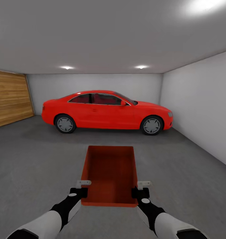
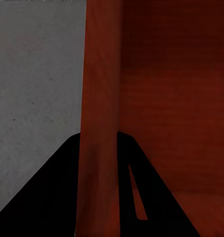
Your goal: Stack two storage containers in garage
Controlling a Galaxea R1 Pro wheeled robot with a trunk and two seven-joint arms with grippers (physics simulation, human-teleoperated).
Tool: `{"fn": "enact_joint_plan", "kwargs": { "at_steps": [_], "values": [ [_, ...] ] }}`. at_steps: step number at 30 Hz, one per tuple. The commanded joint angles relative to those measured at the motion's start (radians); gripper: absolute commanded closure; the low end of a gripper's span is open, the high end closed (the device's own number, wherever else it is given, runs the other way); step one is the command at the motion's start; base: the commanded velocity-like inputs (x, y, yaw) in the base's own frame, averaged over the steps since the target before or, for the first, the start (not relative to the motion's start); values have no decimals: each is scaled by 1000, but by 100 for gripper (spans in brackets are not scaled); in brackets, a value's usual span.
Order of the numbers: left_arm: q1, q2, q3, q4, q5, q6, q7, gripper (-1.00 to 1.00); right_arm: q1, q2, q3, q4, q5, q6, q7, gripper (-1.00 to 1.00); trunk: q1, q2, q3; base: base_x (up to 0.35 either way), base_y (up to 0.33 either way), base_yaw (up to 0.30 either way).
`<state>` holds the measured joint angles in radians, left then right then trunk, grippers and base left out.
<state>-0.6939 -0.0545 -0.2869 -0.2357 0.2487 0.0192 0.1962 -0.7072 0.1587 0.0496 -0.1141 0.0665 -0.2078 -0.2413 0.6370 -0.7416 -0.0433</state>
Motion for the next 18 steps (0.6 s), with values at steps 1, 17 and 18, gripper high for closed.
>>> {"fn": "enact_joint_plan", "kwargs": {
  "at_steps": [1, 17, 18],
  "values": [
    [-2, 8, 81, -4, -9, 3, 54, 100, 0, -26, -7, 2, -1, -2, -12, 100, 1, -1, -2, 317, 0, 0],
    [-2, 8, 81, -4, -9, 2, 54, 100, 0, -26, -7, 2, -1, -2, -13, 100, 1, -1, -2, 317, 0, 0],
    [-2, 8, 81, -4, -9, 2, 54, 100, 0, -26, -7, 2, -1, -2, -13, 100, 1, -1, -2, 317, 0, 0]
  ]
}}
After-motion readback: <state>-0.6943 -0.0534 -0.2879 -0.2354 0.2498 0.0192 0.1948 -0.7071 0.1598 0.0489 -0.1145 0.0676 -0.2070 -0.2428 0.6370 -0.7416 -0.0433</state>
